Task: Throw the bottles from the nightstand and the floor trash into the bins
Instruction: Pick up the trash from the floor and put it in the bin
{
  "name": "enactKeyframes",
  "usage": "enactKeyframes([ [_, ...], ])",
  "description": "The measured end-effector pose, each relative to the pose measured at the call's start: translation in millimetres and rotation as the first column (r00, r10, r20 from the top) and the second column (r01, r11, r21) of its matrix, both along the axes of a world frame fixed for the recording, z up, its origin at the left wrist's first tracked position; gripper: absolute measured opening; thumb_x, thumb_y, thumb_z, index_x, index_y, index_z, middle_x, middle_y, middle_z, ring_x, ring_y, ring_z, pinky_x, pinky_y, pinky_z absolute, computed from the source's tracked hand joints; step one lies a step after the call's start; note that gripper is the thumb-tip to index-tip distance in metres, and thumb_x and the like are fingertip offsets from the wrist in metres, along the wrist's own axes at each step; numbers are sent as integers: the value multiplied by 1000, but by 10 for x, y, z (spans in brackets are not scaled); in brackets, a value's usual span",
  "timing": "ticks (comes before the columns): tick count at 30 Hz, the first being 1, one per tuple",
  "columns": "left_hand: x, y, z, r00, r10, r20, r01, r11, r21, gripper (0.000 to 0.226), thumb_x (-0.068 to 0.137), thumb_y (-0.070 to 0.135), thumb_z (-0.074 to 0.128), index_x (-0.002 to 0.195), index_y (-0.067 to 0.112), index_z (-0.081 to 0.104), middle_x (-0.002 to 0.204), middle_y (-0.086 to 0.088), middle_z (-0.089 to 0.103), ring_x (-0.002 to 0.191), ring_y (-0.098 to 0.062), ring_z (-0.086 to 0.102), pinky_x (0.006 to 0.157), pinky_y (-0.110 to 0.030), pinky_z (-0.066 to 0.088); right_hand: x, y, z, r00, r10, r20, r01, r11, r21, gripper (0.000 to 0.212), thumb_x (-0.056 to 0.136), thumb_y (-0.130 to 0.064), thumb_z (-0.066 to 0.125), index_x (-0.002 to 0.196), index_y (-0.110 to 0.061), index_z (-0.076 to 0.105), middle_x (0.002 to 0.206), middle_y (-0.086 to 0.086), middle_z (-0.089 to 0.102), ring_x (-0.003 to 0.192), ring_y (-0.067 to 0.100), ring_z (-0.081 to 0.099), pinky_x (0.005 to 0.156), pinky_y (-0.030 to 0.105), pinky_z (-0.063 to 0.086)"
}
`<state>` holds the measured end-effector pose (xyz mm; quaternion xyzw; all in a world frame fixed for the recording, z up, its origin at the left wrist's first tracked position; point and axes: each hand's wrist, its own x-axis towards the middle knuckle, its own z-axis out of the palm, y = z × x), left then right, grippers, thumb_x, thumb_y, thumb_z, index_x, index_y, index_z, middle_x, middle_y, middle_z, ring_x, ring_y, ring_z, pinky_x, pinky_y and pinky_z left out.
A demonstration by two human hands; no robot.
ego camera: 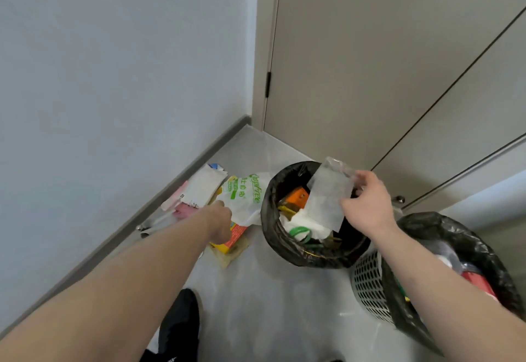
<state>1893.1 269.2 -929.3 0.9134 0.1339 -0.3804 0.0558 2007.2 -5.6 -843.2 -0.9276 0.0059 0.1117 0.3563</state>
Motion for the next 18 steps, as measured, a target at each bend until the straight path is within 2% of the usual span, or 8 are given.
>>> enactKeyframes([
  [2,155,-71,-188,999,-47,27,46,999,17,43,92,22,51,133,11,58,146,-11,40,120,-33,57,95,-41,52,-117,7,-169,996,66,-61,-73,991,-114,83,78,-3,71,152,-19,36,151,6,37,136,27,44,109,34,41],
  [4,266,-114,-396,996,-84,31,82,996,34,46,93,22,52,137,12,58,163,-11,23,128,-35,53,96,-41,50,-222,12,-324,974,216,-74,-228,944,-240,88,79,-7,73,155,-24,32,153,3,29,140,27,37,113,38,38],
  [8,330,-135,-822,993,-113,-44,114,993,26,41,95,21,51,133,12,62,169,-14,2,134,-37,50,102,-42,50,-311,24,-523,895,386,-225,-435,867,-242,51,84,-19,70,132,-32,57,134,-5,50,114,17,59,103,32,49],
  [11,309,-115,-1069,991,-102,-88,103,995,9,47,96,20,46,141,13,57,170,-13,-12,140,-34,47,103,-41,51,-413,50,-638,816,455,-358,-556,788,-265,41,83,-25,69,123,-36,64,124,-9,64,114,14,63,101,30,52],
  [13,323,-101,-1137,994,-85,-76,85,996,-3,49,97,23,47,145,15,54,170,-9,-13,136,-29,52,102,-39,52,-503,81,-694,765,479,-431,-621,727,-295,53,83,-25,66,134,-35,59,130,-8,62,121,17,61,104,31,50],
  [15,335,-93,-1170,996,-65,-68,64,998,-15,59,98,25,50,155,14,39,171,-7,-9,138,-27,50,108,-39,49,-569,107,-748,739,488,-464,-653,688,-317,64,82,-21,63,144,-32,50,135,-6,57,126,21,57,107,34,48],
  [16,334,-94,-1165,997,-50,-66,49,999,-16,65,98,27,52,158,12,32,171,-8,-1,139,-27,49,110,-40,47,-582,115,-764,738,494,-460,-658,678,-328,66,82,-20,63,146,-31,48,136,-5,55,127,22,56,107,35,48],
  [18,329,-86,-1093,999,-14,-49,14,1000,-2,67,95,28,57,154,6,35,160,-8,25,131,-30,54,107,-41,50,-596,120,-778,731,494,-470,-665,668,-333,67,83,-16,62,147,-28,46,139,-3,54,130,23,54,108,35,47],
])
